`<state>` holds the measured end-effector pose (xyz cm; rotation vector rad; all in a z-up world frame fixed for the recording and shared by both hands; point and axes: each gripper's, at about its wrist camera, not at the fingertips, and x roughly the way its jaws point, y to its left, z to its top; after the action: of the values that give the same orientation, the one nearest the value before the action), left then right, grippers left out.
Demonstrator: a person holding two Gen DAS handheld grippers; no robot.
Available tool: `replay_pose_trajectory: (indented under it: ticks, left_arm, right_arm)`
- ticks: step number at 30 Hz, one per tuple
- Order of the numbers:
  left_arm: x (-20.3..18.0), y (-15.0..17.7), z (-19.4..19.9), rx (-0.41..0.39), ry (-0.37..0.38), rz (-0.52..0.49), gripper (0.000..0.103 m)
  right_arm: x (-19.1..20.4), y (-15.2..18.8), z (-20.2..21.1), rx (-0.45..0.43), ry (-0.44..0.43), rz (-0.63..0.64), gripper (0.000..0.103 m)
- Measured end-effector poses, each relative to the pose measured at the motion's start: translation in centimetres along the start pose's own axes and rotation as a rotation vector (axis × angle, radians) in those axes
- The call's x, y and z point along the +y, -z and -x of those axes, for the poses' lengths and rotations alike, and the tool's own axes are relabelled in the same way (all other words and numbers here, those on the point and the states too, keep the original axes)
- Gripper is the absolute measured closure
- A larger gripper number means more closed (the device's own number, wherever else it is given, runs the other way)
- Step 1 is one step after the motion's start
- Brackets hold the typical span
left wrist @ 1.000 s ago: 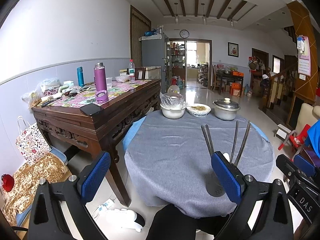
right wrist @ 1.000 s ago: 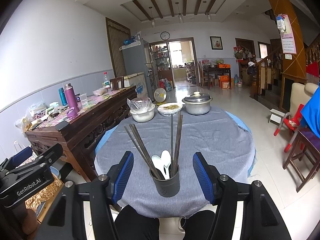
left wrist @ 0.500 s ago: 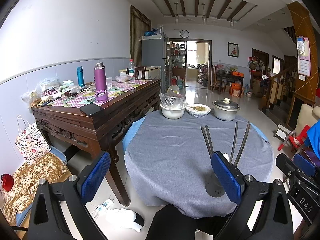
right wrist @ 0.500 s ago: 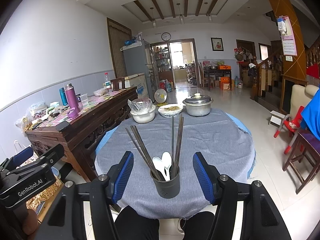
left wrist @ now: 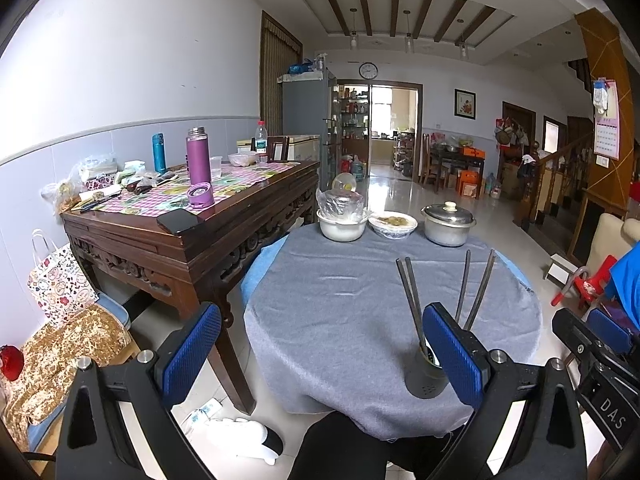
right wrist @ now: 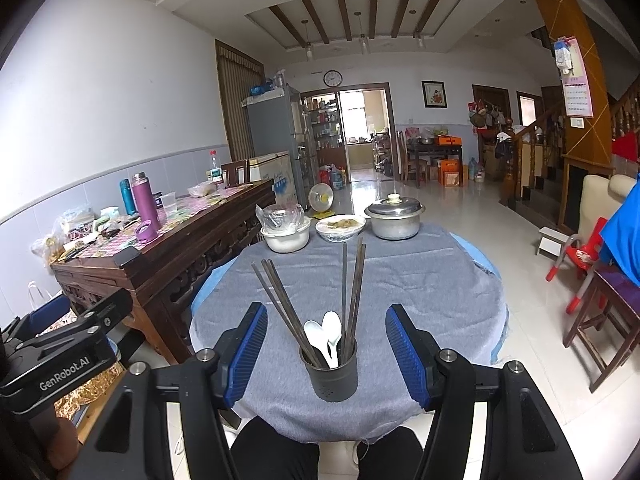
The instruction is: Organize utensils
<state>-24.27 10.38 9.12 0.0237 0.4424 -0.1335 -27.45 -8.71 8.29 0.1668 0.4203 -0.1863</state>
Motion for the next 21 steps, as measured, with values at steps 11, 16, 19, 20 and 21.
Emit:
replay_pose_trajectory:
  ticks: [11,16,19,20,21]
  left_arm:
    - [-1.6,-0.5,0.0,0.017,0.008,-0.012,0.002]
    - [-2.2,-0.8,-0.2,0.026,0.011,-0.011,0.002]
    - [-2.4,-0.9,-0.4,0.028,0.015,-0.013,0.002]
    - [-2.5,-0.9,-0.3,0.029,0.015,-0.014,0.002]
    - [-2.6,-1.0,-0.4,0.030,0.017,-0.016,0.002]
  right_arm:
    - [-1.7,-0.3,1.0,-0.020,-0.003,-0.026,0.036]
    - [-2.5,-0.5,1.1,-0.024,0.003,-0.044,0.036]
    - [-3.0,-0.5,1.2,-0.026,0.008,-0.054,0.036]
    - [-3.1,-0.5,1.3,-0.027,0.010,-0.056,0.036]
    - [-3.2,-0.6,1.3,-0.028,0.011,-0.058,0.036]
